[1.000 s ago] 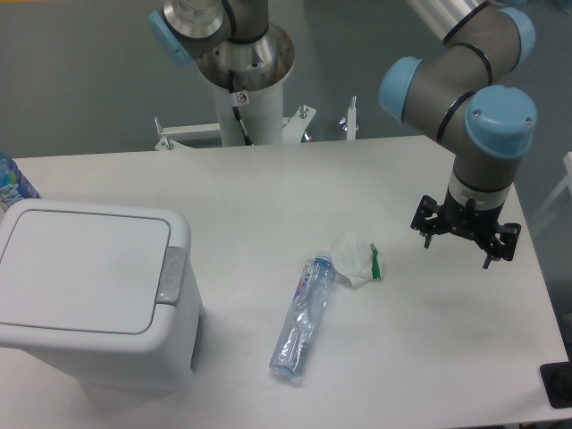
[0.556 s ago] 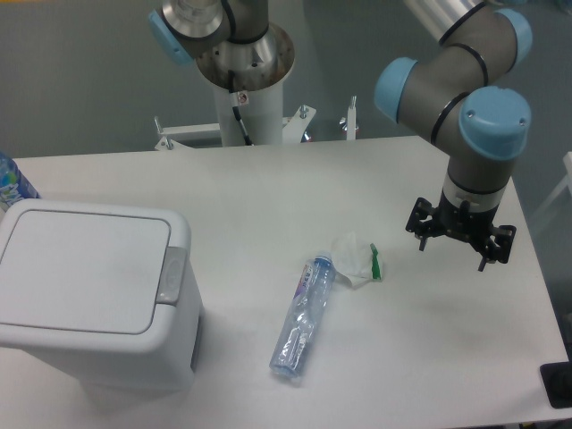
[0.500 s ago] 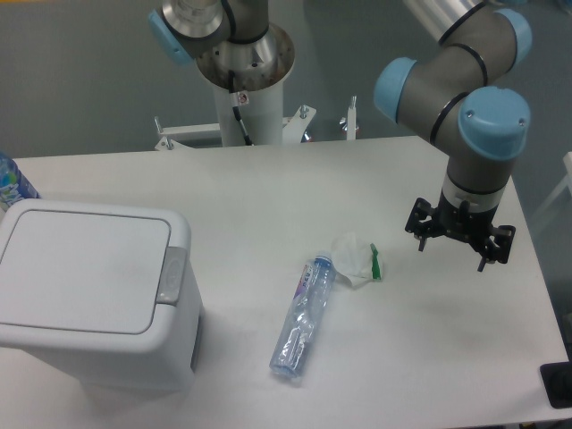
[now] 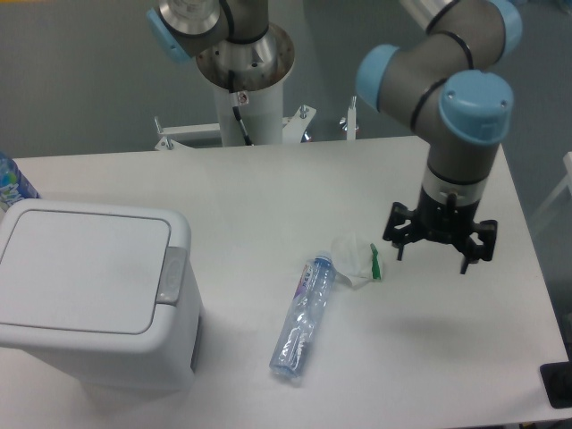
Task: Open the trash can
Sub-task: 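Move the gripper over the white trash can's lid edge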
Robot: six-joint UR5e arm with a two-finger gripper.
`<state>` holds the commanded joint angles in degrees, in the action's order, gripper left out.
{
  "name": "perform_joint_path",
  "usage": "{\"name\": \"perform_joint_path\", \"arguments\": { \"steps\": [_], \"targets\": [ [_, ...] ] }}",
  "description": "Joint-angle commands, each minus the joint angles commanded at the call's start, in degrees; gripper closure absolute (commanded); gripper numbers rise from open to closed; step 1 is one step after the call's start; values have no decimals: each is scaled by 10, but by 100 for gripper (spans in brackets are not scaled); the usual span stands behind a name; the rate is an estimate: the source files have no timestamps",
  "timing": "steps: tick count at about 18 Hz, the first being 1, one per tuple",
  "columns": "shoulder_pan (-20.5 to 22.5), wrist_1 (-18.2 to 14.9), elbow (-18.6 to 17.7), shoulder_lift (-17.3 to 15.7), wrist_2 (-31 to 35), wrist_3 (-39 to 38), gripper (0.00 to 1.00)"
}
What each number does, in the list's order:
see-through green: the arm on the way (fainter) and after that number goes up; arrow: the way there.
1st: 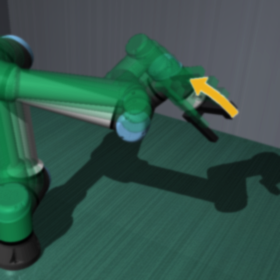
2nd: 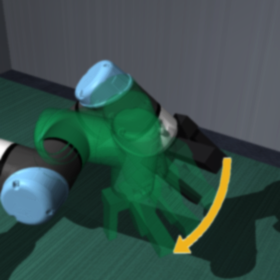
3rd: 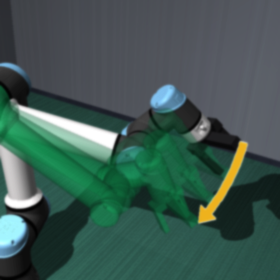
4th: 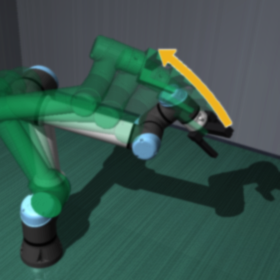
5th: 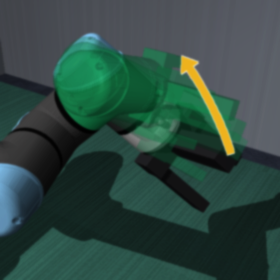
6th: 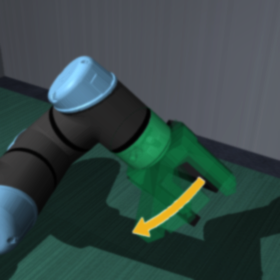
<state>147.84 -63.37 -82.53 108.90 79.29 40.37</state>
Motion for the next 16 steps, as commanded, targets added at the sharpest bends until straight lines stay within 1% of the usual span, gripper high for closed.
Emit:
{"name": "perform_joint_path", "arguments": {
  "steps": [2, 3, 6, 10, 13, 15, 16],
  "targets": [
    [-21, 1, 3, -6, -26, -46, 0],
    [-28, 1, 3, -16, -42, -67, 0],
    [-55, 3, 3, -29, -85, -120, 0],
    [-69, 4, 6, -45, -122, -151, 0],
    [-85, 8, 3, -49, -158, -152, 0],
    [-90, 22, 0, -48, -192, -175, 0],
    [-91, 30, -1, -48, -193, -197, 0]
  ]
}}
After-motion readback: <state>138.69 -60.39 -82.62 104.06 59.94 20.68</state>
